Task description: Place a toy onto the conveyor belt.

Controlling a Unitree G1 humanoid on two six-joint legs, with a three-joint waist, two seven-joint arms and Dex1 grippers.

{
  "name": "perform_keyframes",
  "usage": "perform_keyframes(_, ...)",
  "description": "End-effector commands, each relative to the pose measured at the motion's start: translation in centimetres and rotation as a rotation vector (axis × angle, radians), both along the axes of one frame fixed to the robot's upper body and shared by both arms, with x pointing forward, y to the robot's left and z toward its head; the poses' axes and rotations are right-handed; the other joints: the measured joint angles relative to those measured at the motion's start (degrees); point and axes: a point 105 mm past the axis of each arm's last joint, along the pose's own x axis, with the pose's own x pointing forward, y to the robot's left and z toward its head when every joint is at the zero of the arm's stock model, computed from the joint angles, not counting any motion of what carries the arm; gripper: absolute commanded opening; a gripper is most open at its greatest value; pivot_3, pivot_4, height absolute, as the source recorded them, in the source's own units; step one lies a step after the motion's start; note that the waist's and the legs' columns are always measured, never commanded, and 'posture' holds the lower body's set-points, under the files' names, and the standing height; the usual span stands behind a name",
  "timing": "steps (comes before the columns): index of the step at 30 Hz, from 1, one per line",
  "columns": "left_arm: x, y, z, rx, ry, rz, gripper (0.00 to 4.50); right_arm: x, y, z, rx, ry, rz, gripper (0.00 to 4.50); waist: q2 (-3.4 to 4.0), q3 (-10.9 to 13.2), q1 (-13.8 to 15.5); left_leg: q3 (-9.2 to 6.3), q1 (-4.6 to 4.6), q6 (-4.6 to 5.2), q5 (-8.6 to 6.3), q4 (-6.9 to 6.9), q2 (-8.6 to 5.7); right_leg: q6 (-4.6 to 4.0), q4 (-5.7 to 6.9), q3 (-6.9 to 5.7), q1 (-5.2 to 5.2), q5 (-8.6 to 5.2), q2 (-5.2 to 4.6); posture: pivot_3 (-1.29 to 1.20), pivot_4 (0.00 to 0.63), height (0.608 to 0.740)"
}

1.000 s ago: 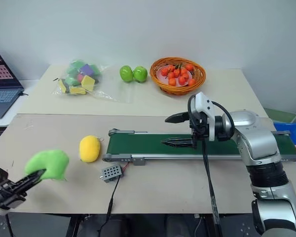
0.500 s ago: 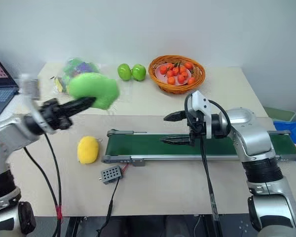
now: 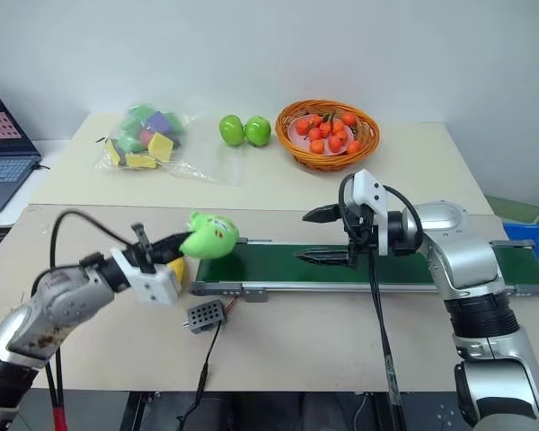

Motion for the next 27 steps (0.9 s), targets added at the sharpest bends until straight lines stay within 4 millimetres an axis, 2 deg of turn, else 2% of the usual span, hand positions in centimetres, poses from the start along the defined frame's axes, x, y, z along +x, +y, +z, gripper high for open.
perform_keyframes(1,0.1,0.3,0.9,-0.005,-0.140,-0.017,0.03,-0.3,-0.3,1.5,0.016,-0.063,-0.003,4.50,0.00,0.0,0.3,0.00,0.01,0.00,0.00,0.01,-0.01,0.01,0.00,-0.01,0.01,0.01,0.00,0.00,0.150,0.738)
perform_keyframes(4,1.3,0.6,0.5,0.002,-0.151,0.010,0.03,-0.4,-0.5,1.6,0.015,-0.064,-0.016,4.50,0.02,0.0,0.6,0.00,0.02,0.00,0.00,0.02,-0.01,0.01,0.02,-0.03,0.02,0.01,0.00,0.00,0.150,0.738)
perform_keyframes(9,2.8,0.1,-0.4,0.004,-0.122,0.009,0.03,-0.5,-0.8,1.6,0.015,-0.069,-0.034,4.50,0.05,0.0,0.8,0.01,0.00,0.01,0.00,0.05,-0.01,0.06,0.16,-0.05,0.03,0.03,0.00,0.00,0.150,0.738)
perform_keyframes(23,3.2,-1.2,-1.6,-0.014,-0.058,-0.071,0.03,-0.9,-1.4,1.6,0.008,-0.075,-0.071,4.50,0.09,0.0,0.8,0.02,-0.01,0.02,-0.01,0.09,-0.02,0.10,0.16,-0.06,0.05,0.06,0.00,0.00,0.150,0.738)
perform_keyframes(27,3.3,-1.1,-1.8,-0.030,-0.035,-0.077,1.31,-1.0,-1.5,1.6,0.008,-0.080,-0.080,4.50,0.09,0.0,0.7,0.03,-0.01,0.02,-0.01,0.10,-0.02,0.10,0.16,-0.06,0.05,0.06,0.00,0.00,0.150,0.738)
